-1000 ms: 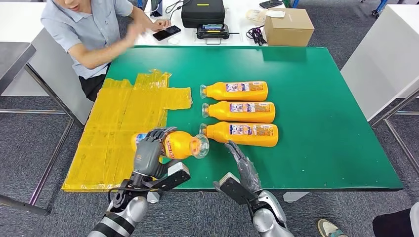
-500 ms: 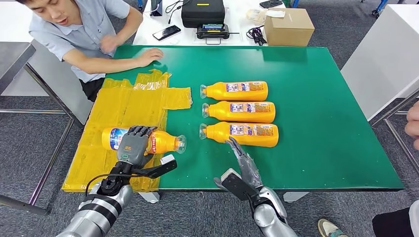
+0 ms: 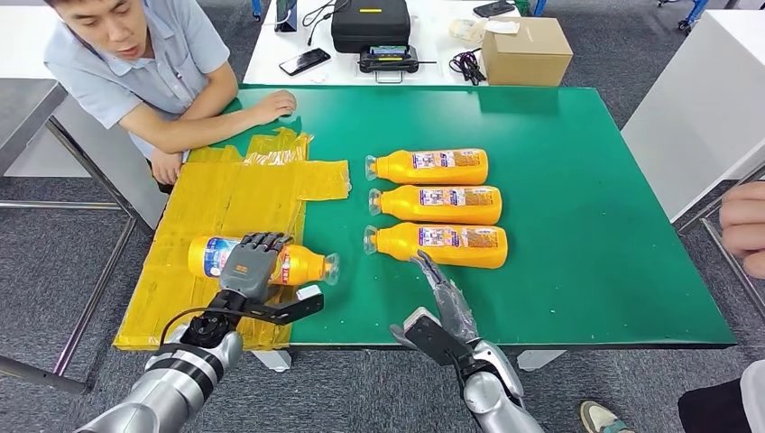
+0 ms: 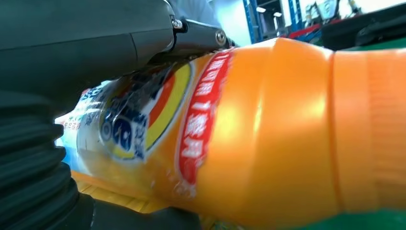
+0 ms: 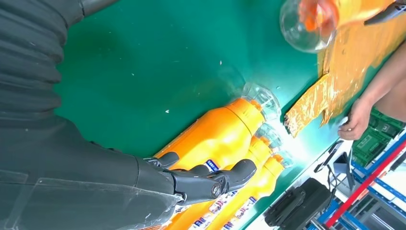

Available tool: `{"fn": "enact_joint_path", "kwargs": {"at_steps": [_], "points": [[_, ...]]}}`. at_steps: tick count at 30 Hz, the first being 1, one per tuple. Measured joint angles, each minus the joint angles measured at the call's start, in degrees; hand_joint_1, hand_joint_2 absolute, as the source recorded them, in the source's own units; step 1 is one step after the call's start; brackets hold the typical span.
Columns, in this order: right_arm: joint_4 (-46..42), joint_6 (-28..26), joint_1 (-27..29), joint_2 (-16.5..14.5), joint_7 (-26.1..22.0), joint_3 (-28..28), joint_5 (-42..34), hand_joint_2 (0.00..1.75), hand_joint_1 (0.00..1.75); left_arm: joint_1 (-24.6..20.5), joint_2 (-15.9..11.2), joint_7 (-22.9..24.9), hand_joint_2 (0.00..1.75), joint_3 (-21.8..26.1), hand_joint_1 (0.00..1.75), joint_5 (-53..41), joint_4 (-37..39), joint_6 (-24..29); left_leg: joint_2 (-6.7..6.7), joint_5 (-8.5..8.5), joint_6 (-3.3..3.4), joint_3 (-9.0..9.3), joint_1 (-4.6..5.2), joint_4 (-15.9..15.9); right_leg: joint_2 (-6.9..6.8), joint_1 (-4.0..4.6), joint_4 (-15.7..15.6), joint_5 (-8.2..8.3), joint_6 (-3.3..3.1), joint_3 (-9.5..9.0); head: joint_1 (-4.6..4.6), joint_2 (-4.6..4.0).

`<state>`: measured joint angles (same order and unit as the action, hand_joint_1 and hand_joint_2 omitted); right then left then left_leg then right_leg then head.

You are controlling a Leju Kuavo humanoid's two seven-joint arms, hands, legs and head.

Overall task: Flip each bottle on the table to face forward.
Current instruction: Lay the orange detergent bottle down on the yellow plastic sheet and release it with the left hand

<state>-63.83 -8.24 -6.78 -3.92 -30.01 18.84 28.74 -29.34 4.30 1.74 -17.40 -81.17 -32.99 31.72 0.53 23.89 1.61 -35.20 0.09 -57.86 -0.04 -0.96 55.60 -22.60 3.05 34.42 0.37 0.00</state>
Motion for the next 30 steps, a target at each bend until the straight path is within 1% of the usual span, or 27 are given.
{"fn": "enact_joint_path", "kwargs": {"at_steps": [5, 18, 21, 24, 30], "points": [[0.08, -0.03, 0.00, -0.14, 0.00, -0.30, -0.02, 1.75, 0.00, -1.42, 0.51, 2.46, 1.75, -0.13, 0.00, -0.90, 1.24, -3.01, 0.00, 0.00, 0.00, 0.26, 0.00, 0.00, 0.00, 0.00, 0.00, 0.00, 0.00, -0.26, 0.00, 0.00], [0.09, -0.19, 0.01, -0.30, 0.02, -1.19, 0.76, 1.75, 0.00, -3.15, 1.43, 3.51, 1.75, -0.12, 0.00, 0.07, 2.98, -7.18, 0.00, -0.03, -0.01, 0.49, 0.00, 0.01, 0.00, 0.00, -0.01, 0.04, -0.06, -0.50, 0.01, 0.00], [0.11, -0.39, 0.01, -0.30, 0.02, -1.28, 1.09, 1.75, 0.00, -3.13, 1.66, 3.35, 1.75, -0.11, 0.00, 0.23, 3.12, -6.34, 0.00, -0.03, -0.01, 0.51, 0.00, 0.01, 0.00, 0.00, -0.01, 0.04, -0.06, -0.51, 0.01, 0.00], [0.11, -0.69, 0.03, -0.29, 0.02, -1.49, 1.43, 1.75, 0.00, -2.72, 1.93, 2.92, 1.75, -0.11, 0.00, 0.50, 3.09, -4.11, 0.00, -0.03, -0.01, 0.51, 0.01, 0.01, 0.00, 0.00, -0.01, 0.04, -0.06, -0.50, 0.00, 0.00], [0.12, -1.40, 0.35, -0.37, 0.01, -2.00, 1.81, 1.75, 0.00, -0.63, 2.75, 2.34, 1.75, -0.38, 0.00, 0.98, 1.00, -0.88, 0.00, -0.02, -0.01, 0.43, 0.01, 0.01, 0.00, -0.01, -0.01, 0.04, -0.06, -0.43, 0.00, 0.00]]}}
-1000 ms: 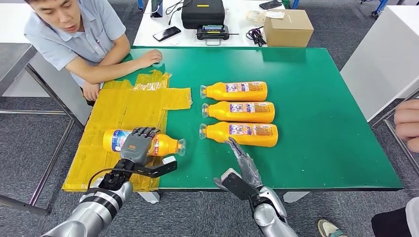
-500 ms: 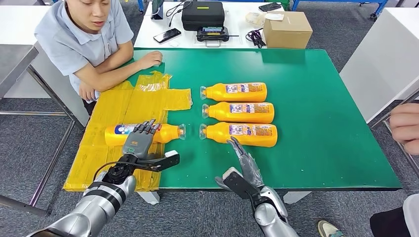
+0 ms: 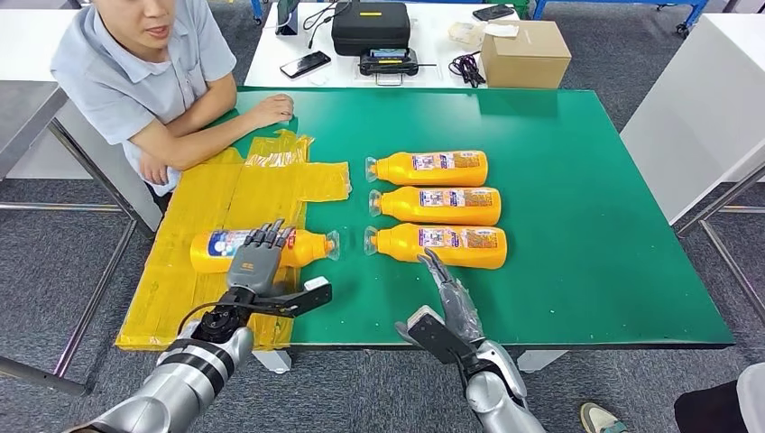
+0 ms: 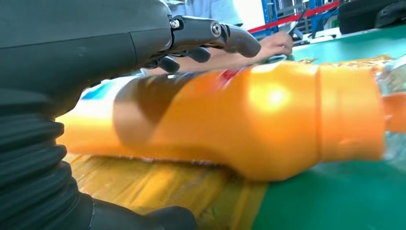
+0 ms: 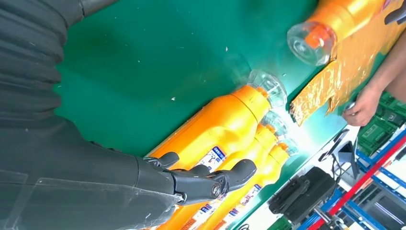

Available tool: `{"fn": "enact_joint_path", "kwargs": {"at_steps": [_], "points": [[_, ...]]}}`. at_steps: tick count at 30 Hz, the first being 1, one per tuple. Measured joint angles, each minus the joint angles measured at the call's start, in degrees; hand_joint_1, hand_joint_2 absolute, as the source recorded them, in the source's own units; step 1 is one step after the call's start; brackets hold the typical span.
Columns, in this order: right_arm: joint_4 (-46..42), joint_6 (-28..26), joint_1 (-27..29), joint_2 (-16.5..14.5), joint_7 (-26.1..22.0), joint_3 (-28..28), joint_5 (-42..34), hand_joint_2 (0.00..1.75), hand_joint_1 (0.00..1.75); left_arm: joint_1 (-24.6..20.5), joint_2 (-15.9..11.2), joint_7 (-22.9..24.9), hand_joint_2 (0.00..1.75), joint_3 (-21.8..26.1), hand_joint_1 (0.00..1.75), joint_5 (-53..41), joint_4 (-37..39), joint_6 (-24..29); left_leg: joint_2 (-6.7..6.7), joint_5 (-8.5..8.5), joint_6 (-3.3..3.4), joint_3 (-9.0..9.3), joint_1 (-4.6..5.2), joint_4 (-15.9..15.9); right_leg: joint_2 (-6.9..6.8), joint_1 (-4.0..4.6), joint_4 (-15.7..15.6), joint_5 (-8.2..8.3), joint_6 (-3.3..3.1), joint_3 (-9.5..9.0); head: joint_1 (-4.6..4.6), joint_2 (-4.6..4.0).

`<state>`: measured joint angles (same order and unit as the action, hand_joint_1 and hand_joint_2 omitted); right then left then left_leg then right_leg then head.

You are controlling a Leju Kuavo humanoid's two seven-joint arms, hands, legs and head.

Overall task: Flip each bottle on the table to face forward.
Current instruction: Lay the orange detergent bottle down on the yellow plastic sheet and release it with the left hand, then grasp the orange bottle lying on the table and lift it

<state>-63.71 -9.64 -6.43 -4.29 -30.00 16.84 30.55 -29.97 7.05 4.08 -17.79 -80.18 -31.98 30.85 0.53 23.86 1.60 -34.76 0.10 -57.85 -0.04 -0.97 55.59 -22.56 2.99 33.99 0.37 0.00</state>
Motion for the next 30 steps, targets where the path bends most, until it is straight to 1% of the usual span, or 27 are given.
{"fn": "enact_joint_path", "kwargs": {"at_steps": [7, 18, 22, 26, 30], "points": [[-0.01, -0.51, 0.86, -0.10, -0.09, -0.66, 0.34, 1.75, 0.00, 3.74, 0.45, 0.13, 1.75, -2.26, 0.00, -1.57, -5.79, 2.14, -0.01, 0.00, 0.00, -0.24, 0.00, 0.00, 0.01, 0.00, 0.00, 0.00, 0.00, 0.25, 0.00, 0.00], [-0.90, -2.14, 2.78, -0.26, -0.18, -1.46, 0.89, 1.75, 0.00, 9.90, 0.64, -1.05, 1.75, -5.77, 0.00, -1.42, -19.23, 4.31, -0.01, 0.01, 0.00, -0.43, 0.00, -0.01, 0.00, 0.00, 0.00, -0.01, 0.01, 0.42, 0.00, 0.00], [-2.28, -2.90, 3.80, -0.28, -0.18, -2.09, 0.72, 1.75, 0.00, 12.36, 0.81, -1.70, 1.75, -6.79, 0.00, -0.88, -23.91, 6.18, -0.01, 0.02, 0.00, -0.47, 0.00, -0.01, 0.01, 0.00, -0.01, -0.01, 0.01, 0.47, 0.01, 0.00], [-4.01, -3.43, 4.94, -0.63, -0.56, -2.86, -1.64, 1.75, 0.00, 15.34, 1.27, -4.78, 1.75, -7.30, 0.00, 1.92, -29.02, 8.89, -0.01, 0.02, 0.00, -0.51, 0.00, -0.01, 0.00, 0.00, -0.01, -0.01, 0.00, 0.51, -0.01, 0.00], [-6.38, -3.12, 6.46, -1.28, -1.34, -3.78, -5.66, 1.75, 0.00, 19.82, 3.30, -12.34, 1.75, -7.10, 0.00, 8.05, -35.79, 9.40, 0.00, 0.04, 0.01, -0.56, 0.00, -0.01, 0.00, 0.00, -0.01, -0.03, 0.03, 0.56, 0.00, 0.00]]}}
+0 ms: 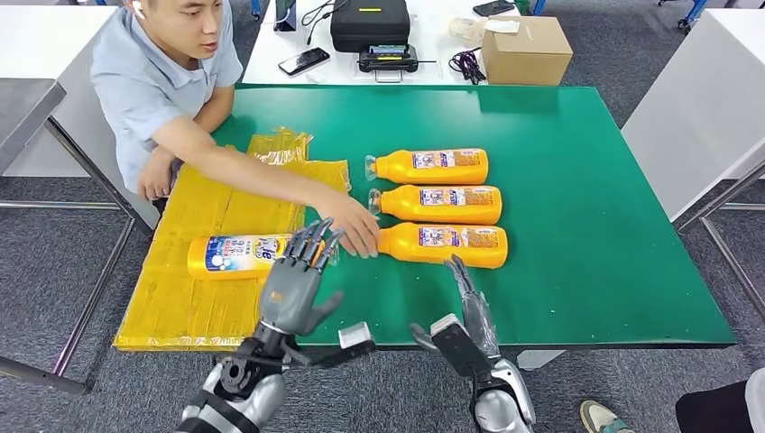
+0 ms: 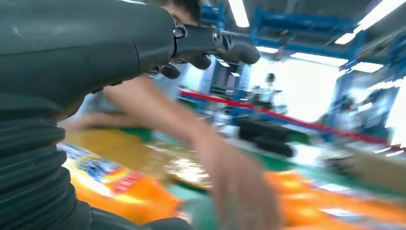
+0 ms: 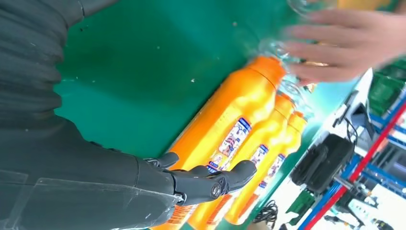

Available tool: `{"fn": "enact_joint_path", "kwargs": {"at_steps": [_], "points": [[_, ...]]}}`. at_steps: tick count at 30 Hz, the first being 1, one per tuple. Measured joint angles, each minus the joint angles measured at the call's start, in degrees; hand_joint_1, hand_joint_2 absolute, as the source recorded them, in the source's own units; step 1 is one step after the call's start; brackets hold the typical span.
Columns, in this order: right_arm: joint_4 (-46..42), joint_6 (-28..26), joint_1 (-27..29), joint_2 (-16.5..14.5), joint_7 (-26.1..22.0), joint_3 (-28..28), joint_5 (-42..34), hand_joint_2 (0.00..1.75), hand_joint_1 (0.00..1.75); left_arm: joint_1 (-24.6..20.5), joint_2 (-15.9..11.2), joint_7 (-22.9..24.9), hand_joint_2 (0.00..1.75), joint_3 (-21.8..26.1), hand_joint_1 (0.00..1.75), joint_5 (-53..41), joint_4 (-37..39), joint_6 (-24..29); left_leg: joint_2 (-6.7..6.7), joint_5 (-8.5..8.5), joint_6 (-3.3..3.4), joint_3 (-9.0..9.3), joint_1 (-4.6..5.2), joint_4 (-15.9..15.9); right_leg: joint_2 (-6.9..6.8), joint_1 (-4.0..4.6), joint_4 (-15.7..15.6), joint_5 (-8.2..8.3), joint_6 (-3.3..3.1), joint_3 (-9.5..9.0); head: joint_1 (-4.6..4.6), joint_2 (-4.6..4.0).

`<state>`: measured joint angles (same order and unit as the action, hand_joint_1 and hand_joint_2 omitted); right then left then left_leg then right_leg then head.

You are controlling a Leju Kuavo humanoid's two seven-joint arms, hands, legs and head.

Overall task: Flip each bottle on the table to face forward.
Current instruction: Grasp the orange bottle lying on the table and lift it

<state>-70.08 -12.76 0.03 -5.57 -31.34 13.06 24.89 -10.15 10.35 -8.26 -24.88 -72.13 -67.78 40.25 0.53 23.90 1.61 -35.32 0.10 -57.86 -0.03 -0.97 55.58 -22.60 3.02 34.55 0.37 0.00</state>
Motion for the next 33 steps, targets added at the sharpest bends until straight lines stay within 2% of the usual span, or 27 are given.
{"fn": "enact_joint_path", "kwargs": {"at_steps": [3, 8, 11, 14, 17, 21, 23, 25, 33], "points": [[-1.38, 0.08, 0.81, -0.40, -0.27, -0.32, -1.59, 1.75, 0.00, 2.29, 1.57, -3.97, 1.75, 0.22, 0.00, 3.37, -3.22, 0.03, 0.00, 0.02, 0.01, -0.03, 0.00, 0.00, 0.00, 0.00, -0.01, -0.02, 0.02, 0.03, 0.00, 0.00], [-2.74, -0.08, 1.52, -0.74, -0.40, -0.75, -2.13, 1.75, 0.00, 4.10, 2.70, -5.37, 1.75, 0.57, 0.00, 4.66, -6.16, 0.02, 0.01, 0.01, 0.01, -0.03, 0.00, 0.00, 0.00, 0.00, -0.01, -0.02, 0.02, 0.02, 0.00, 0.00], [-3.95, -2.90, 2.22, -1.27, 0.05, -0.98, -1.59, 1.75, 0.00, 5.51, 3.74, -9.59, 1.75, 0.98, 0.00, 9.97, -7.08, 0.01, 0.00, 0.01, 0.01, -0.03, 0.00, 0.00, 0.00, 0.00, -0.01, -0.02, 0.02, 0.02, 0.00, 0.00], [-6.30, -9.73, 3.05, -1.49, 1.26, -0.18, 5.85, 1.75, 0.00, 7.13, 4.75, -12.77, 1.75, 0.86, 0.00, 16.81, -7.90, 0.01, 0.00, 0.02, 0.01, -0.04, 0.00, 0.00, 0.00, 0.00, -0.01, -0.02, 0.02, 0.04, 0.00, 0.00], [-8.94, -15.78, 3.43, -0.17, 3.98, 1.79, 18.02, 1.75, 0.00, 7.75, 4.94, -12.65, 1.75, 0.03, 0.00, 19.09, -8.57, 0.01, 0.01, 0.03, 0.02, -0.04, 0.01, 0.00, 0.00, -0.01, -0.02, -0.02, 0.02, 0.05, 0.00, 0.00], [-11.74, -18.57, 3.56, 2.99, 10.14, 3.54, 31.51, 1.75, 0.00, 7.85, 5.01, -10.99, 1.75, -1.34, 0.00, 21.09, -9.10, 0.01, 0.01, 0.03, 0.03, -0.05, 0.05, 0.00, 0.00, -0.03, -0.02, -0.02, 0.03, 0.04, -0.01, 0.00], [-12.35, -18.35, 3.51, 4.64, 13.76, 3.98, 37.04, 1.75, 0.00, 7.81, 4.93, -9.96, 1.75, -2.16, 0.00, 22.39, -9.27, -0.09, 0.01, 0.03, 0.04, -0.04, 0.06, 0.00, 0.00, -0.04, -0.02, -0.01, 0.03, 0.03, -0.01, 0.00], [-12.49, -16.62, 3.36, 6.16, 16.24, 4.42, 39.45, 1.75, 0.00, 7.79, 4.75, -9.11, 1.75, -2.96, 0.00, 23.67, -9.53, -0.62, 0.01, 0.03, 0.04, -0.04, 0.07, 0.00, 0.00, -0.04, -0.02, -0.01, 0.04, 0.03, -0.01, 0.00], [-12.12, -4.37, 1.64, 12.26, 21.64, 5.32, 38.38, 1.75, 0.00, 7.74, 3.91, -6.75, 1.75, -5.63, 0.00, 27.43, -10.45, -5.76, 0.01, 0.03, 0.05, -0.06, 0.07, 0.00, -0.01, -0.04, -0.02, -0.01, 0.05, 0.03, -0.01, 0.00]]}}
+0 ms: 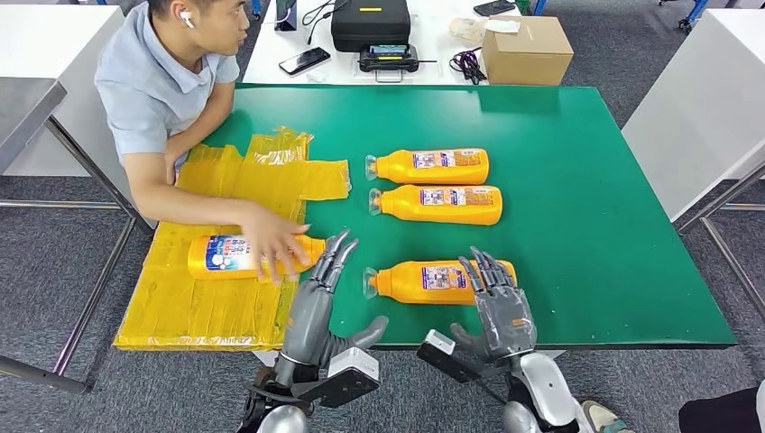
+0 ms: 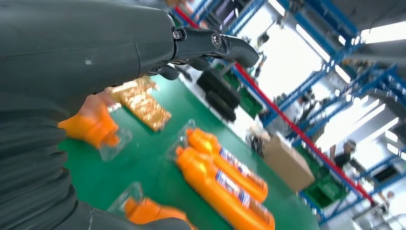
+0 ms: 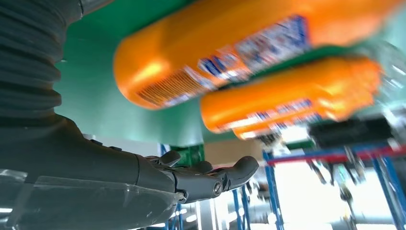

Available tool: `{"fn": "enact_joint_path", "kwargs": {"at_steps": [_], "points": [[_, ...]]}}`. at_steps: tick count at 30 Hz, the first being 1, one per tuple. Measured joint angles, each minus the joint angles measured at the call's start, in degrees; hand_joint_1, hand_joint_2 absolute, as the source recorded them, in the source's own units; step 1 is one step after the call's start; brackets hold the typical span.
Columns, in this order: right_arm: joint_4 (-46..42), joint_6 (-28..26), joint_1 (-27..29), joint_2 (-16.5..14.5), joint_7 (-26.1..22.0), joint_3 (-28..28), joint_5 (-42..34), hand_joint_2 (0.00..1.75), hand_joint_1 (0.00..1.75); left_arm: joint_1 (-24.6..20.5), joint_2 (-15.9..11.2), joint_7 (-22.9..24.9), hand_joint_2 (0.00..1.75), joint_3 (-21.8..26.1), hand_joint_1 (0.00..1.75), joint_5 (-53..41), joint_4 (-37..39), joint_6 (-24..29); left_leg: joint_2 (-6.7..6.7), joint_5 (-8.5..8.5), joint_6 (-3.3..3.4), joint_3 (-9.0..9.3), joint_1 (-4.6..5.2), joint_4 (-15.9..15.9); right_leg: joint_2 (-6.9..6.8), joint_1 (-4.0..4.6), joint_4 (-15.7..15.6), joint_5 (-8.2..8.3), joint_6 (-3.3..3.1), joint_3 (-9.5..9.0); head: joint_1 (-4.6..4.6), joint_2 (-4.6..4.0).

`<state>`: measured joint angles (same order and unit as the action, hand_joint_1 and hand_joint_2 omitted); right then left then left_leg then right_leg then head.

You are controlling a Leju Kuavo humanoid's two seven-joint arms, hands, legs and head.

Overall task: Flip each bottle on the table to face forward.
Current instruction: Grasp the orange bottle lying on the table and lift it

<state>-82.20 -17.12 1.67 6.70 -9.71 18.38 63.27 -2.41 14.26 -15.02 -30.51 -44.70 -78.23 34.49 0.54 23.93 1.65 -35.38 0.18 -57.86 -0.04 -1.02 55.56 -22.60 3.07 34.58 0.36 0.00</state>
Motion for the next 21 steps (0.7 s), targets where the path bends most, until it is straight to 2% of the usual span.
{"fn": "enact_joint_path", "kwargs": {"at_steps": [3, 6, 21], "points": [[0.40, 2.88, -0.99, 1.93, 1.28, 0.02, -0.74, 1.75, 0.00, -0.02, -0.22, 0.54, 1.75, -0.67, 0.00, 0.85, -0.04, -1.36, 0.00, 0.00, 0.00, -0.01, 0.01, 0.00, 0.00, 0.00, 0.00, 0.00, 0.00, 0.00, -0.01, 0.00], [0.75, 3.50, -1.60, 3.17, 1.47, 0.04, -0.93, 1.75, 0.00, -0.03, -0.39, 0.62, 1.75, -1.09, 0.00, 0.97, -0.06, -1.54, 0.00, 0.00, 0.01, -0.01, 0.01, 0.00, 0.00, -0.01, 0.00, 0.00, 0.00, 0.00, -0.01, 0.00], [5.77, 6.09, -7.52, 6.80, 2.80, 0.64, -0.74, 1.75, 0.00, -1.09, -1.19, 0.84, 1.75, -3.59, 0.00, 4.23, 0.00, -4.68, 0.00, -0.01, 0.02, 0.00, 0.05, -0.01, 0.00, -0.02, 0.00, 0.02, 0.02, 0.00, -0.01, 0.00]]}}
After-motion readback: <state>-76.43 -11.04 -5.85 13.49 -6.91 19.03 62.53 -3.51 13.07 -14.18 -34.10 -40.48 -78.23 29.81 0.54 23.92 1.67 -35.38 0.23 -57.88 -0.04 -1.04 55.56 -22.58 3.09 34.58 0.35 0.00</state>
